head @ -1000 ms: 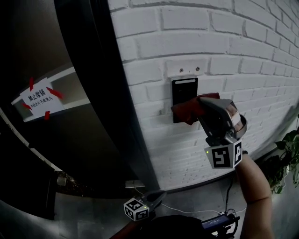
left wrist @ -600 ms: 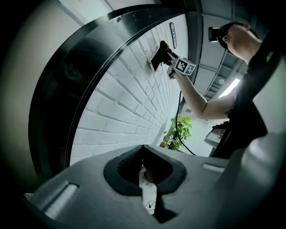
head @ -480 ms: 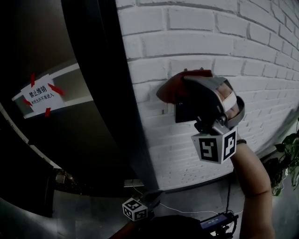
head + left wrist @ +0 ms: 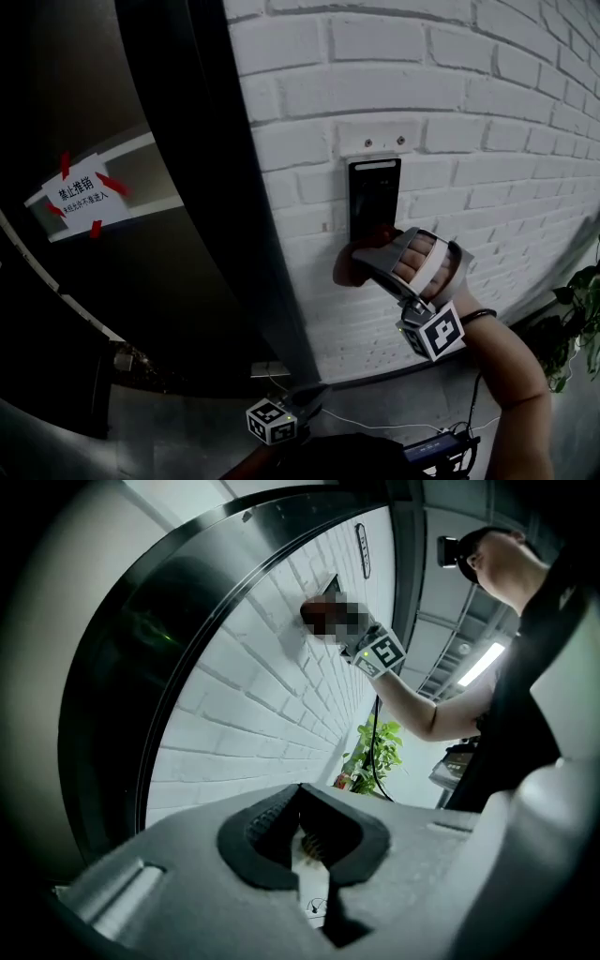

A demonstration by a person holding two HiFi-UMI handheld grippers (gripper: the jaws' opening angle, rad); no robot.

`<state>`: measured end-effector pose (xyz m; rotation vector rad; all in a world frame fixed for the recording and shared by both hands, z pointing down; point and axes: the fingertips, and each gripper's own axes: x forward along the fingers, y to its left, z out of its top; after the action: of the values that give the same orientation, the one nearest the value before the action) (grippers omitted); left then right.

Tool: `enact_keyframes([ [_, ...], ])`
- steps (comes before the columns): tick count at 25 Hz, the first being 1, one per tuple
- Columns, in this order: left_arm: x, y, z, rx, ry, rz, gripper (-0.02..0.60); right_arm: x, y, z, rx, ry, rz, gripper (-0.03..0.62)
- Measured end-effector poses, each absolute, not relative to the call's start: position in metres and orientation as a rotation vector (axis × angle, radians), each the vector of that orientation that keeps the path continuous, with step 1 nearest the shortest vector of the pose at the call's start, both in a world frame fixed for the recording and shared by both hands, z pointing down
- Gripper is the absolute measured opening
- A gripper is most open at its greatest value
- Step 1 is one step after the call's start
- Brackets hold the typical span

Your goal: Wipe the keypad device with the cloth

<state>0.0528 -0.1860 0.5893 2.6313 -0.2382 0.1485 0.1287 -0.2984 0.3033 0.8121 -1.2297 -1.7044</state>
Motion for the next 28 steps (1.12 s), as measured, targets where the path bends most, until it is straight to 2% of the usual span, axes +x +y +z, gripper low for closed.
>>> enact_keyframes([
  [5,0.054,-0.185,0.588,2.634,-0.235,0.150,0.003,0.172,-0.291,0.294,0.917,-1.189,-1.651,0.083],
  [12,0.059,-0.183,0.589,2.644,-0.233,0.150,0.004,0.195,-0.292,0.174,1.398,-1.404,-1.606,0.089],
  [15,0.062,-0.179,0.585,2.639,-0.233,0.148,0.005,0.197,-0.293,0.152,1.555,-1.583,-1.508,0.089],
  [20,0.066,-0.173,0.587,2.628,-0.253,0.155,0.005,0.198,-0.292,0.201,1.531,-1.692,-1.416,0.081],
  [28,0.083,-0.162,0.590,2.633,-0.270,0.160,0.004,0.206,-0.270,0.319,1.349,-2.080,-1.034,0.084],
])
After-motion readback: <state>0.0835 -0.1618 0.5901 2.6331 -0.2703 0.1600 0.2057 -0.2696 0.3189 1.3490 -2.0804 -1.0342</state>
